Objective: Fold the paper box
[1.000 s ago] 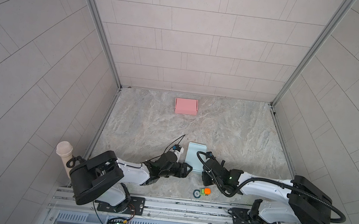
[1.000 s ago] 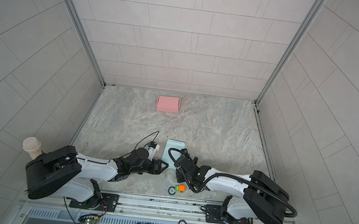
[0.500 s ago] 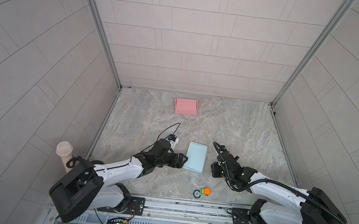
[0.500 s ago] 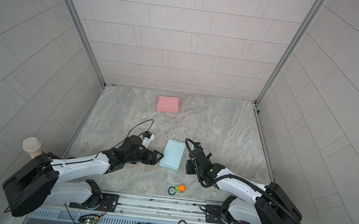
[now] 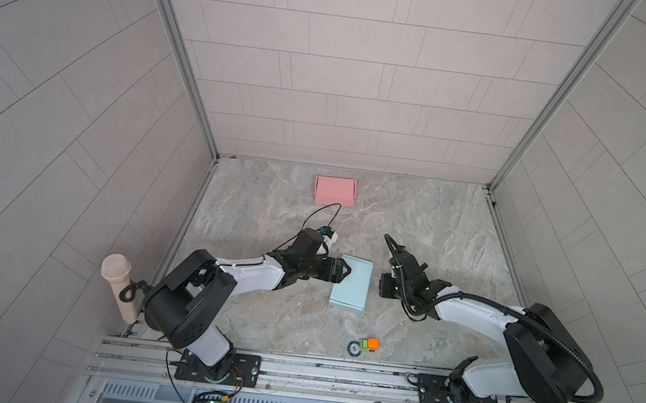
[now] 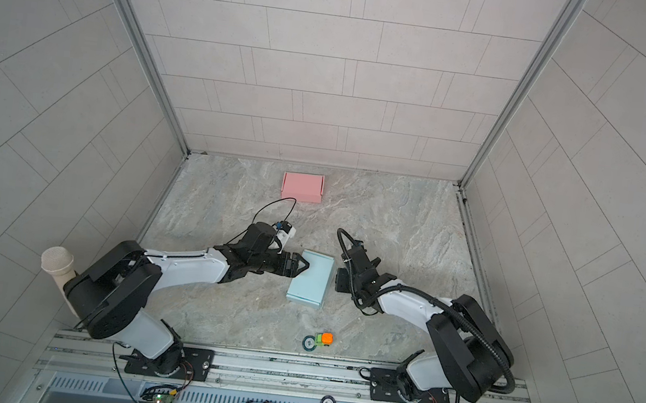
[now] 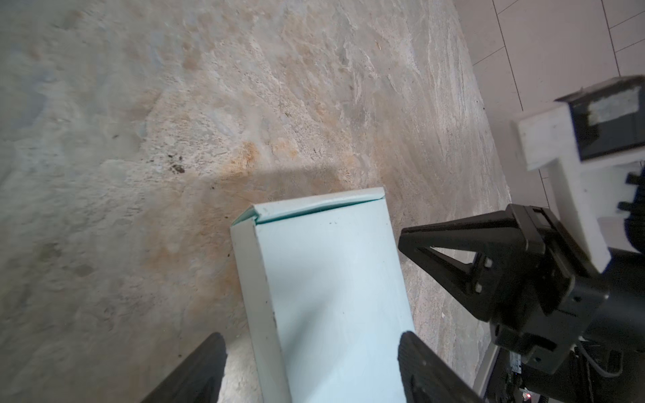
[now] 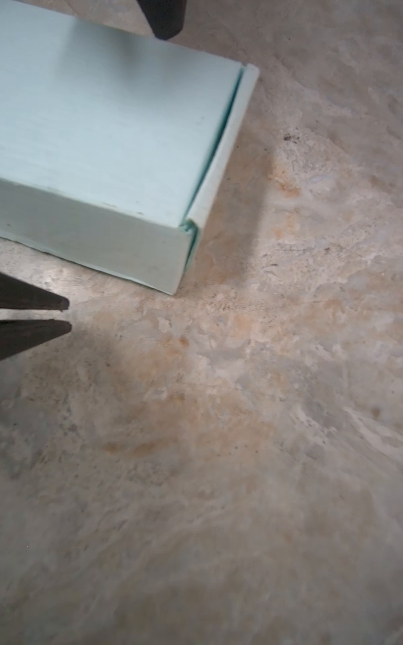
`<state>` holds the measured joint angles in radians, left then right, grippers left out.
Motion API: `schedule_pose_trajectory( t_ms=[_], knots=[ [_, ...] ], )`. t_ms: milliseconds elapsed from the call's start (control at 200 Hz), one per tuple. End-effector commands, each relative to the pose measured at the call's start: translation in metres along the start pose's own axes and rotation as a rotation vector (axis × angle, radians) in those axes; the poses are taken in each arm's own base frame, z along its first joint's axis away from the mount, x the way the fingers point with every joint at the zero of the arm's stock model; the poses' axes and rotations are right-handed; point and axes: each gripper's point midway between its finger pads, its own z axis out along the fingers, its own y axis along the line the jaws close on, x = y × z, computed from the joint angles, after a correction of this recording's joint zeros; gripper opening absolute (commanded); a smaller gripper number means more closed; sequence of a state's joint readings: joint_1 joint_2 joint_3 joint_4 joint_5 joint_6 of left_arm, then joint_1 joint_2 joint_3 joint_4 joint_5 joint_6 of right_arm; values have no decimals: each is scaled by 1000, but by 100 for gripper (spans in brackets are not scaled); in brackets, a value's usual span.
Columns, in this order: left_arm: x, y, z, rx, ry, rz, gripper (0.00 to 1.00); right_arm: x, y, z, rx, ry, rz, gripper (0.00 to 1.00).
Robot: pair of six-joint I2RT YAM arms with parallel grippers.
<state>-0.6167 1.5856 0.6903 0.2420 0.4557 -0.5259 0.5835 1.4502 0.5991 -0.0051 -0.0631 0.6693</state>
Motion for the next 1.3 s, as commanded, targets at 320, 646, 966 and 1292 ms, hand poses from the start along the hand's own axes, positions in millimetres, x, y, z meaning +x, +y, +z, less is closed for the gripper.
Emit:
schedule_pose_trajectory(
  t_ms=[320,646,966,1292],
  knots=[
    [-18,-11,23,103,0,-15,76,-23,13,31,-21,9,29,12],
    [-16,-16,34,178,-4,-64,68,-22,34,35,-91,19,37,11],
    [-12,-24,35,195,11,-58,67,-23,58,30,-157,5,26,11],
    [-17,-6,15,171,-22,-81,82,-5,23,19,-73,12,37,11]
  ],
)
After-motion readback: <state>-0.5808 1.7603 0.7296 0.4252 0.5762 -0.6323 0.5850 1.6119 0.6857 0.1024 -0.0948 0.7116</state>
